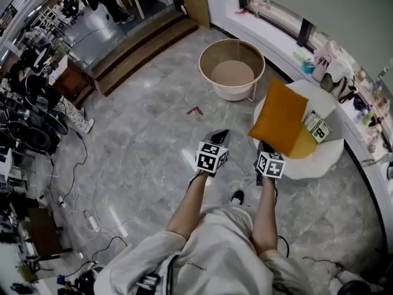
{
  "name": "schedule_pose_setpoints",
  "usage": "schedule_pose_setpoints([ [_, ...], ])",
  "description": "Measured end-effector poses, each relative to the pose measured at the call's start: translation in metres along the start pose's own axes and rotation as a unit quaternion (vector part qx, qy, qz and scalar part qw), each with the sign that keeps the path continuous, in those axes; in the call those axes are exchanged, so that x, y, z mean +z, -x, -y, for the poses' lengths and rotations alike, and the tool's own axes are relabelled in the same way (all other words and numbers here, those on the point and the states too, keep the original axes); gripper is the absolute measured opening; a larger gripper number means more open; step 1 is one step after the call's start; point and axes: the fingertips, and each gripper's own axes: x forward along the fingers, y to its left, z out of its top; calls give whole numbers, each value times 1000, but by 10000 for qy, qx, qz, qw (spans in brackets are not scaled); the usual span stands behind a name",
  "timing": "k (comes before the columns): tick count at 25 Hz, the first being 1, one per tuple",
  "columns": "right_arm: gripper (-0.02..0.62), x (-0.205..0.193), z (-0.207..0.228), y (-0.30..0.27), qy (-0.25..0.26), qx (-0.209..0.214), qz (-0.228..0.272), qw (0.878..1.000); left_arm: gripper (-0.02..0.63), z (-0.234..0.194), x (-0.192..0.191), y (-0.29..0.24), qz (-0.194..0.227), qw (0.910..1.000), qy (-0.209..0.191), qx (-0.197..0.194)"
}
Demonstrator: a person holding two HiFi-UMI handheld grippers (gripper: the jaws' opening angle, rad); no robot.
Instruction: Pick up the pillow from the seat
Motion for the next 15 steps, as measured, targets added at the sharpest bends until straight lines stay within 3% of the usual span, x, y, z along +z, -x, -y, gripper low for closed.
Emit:
schedule_pose_setpoints([
  [7,8,3,6,-29,210,387,-316,9985,8,-1,18,-27,66,9996,198,169],
  [15,8,10,30,-41,96,268,-340,9990,9,-7,6,-47,-139,9993,309,156],
])
